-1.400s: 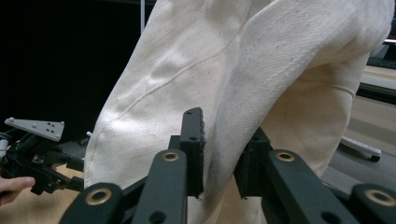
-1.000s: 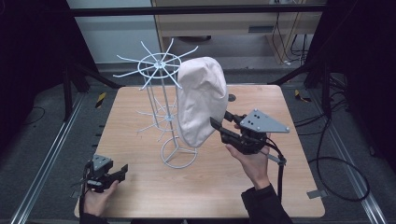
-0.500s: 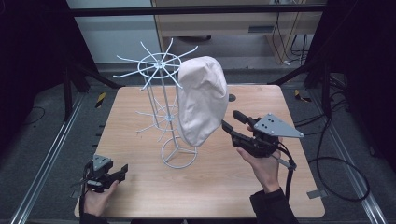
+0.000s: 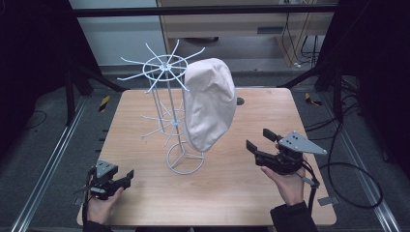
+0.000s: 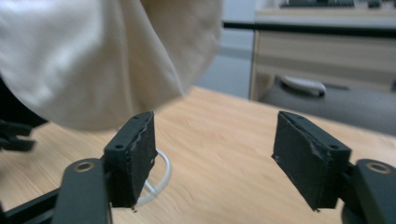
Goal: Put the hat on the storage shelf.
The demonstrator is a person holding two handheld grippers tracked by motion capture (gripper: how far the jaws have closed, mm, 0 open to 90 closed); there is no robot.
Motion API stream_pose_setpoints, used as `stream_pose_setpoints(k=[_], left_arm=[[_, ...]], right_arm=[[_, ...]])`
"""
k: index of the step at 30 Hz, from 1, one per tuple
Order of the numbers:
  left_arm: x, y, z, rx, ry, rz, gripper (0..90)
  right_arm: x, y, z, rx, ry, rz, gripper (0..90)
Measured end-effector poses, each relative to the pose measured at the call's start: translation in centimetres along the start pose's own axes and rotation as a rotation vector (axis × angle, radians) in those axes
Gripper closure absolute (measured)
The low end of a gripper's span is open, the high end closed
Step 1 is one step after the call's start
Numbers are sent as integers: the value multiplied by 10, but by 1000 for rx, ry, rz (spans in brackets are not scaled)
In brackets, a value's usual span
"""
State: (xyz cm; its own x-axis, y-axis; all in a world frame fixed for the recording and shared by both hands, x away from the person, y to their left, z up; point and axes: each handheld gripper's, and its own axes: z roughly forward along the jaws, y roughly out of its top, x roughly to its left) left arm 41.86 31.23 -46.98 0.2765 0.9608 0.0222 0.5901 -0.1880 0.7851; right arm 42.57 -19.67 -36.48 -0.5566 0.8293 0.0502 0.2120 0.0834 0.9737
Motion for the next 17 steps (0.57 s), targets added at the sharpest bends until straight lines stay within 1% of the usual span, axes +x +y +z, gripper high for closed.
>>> stream_pose_setpoints(k=[1,2,3,4,6,8,10,13,16,17], left_arm=[[0,0,0,0,-2,3,352],[0,0,0,1,-3,7,347],[0,0,0,1,-3,7,343],[0,-1,1,2,-5,8,337],[0,-1,2,7,-6,9,327],[1,-1,2,8,-8,12,318],[1,-2,2,10,-8,16,312],[1,-3,3,2,-10,20,288],[2,-3,3,2,-10,16,274],[3,-4,4,1,-9,15,268]], right_arm=[[-6,-9,0,28,-20,12,261],[-9,-13,1,42,-29,13,252],[-9,-13,1,42,-29,13,252],[-17,-25,3,92,-63,26,218],[-24,-34,4,126,-82,37,210],[-32,-43,5,153,-109,53,197],[-35,-46,6,163,-116,59,195],[-48,-63,8,201,-149,82,189],[-51,-68,10,216,-159,80,188],[-55,-73,11,233,-169,82,188]])
